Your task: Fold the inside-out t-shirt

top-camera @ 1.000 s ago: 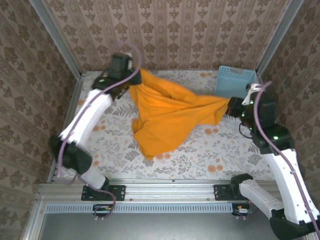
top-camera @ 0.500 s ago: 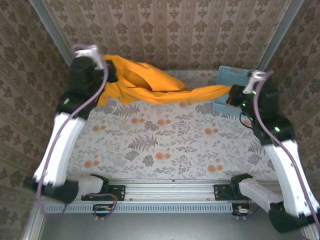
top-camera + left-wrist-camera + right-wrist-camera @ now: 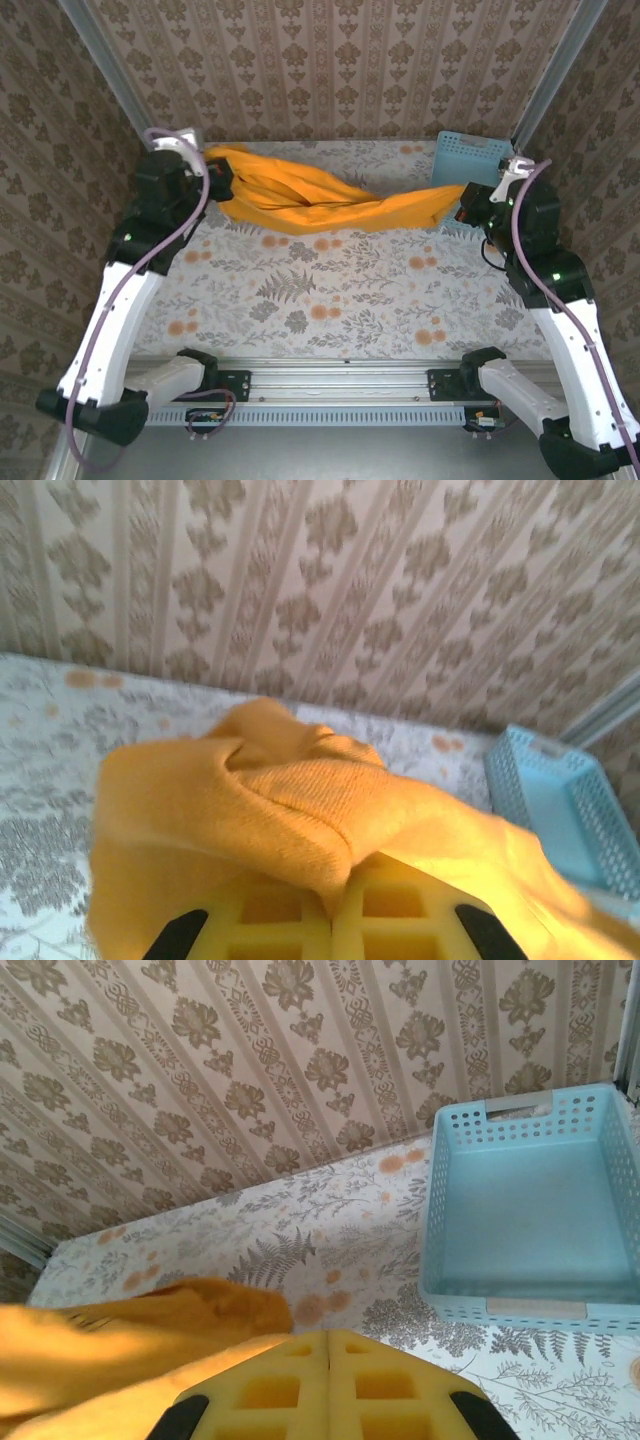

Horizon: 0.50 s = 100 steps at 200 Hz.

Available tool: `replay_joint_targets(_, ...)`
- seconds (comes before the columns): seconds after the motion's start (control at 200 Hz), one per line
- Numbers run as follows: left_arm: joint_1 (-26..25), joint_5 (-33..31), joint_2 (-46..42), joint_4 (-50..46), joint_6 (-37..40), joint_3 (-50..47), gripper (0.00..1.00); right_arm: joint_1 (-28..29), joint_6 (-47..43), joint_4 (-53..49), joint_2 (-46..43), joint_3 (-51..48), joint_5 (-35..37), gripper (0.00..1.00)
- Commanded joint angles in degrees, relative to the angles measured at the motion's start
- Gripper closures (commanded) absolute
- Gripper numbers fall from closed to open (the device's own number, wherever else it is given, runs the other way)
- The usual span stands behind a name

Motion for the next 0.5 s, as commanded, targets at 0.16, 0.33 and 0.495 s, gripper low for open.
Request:
replay_joint_targets(0.16, 1.3, -0.5, -2.2, 1.2, -0.3, 5.1, 1.0, -0.1, 0.2, 0.7, -2.3, 4.9, 0.7, 1.0)
replay_joint_targets(0.33, -0.7, 1.6, -10.1, 6.0, 1.0, 6.3, 1.0, -0.1, -0.1, 2.6, -5.2, 14.4, -4.6, 1.0)
replay_joint_targets(0.495, -1.3, -1.3, -13.0, 8.0, 2.2, 4.9, 1.0, -0.1, 0.2, 3.3, -6.4, 18.1, -4.0, 1.0)
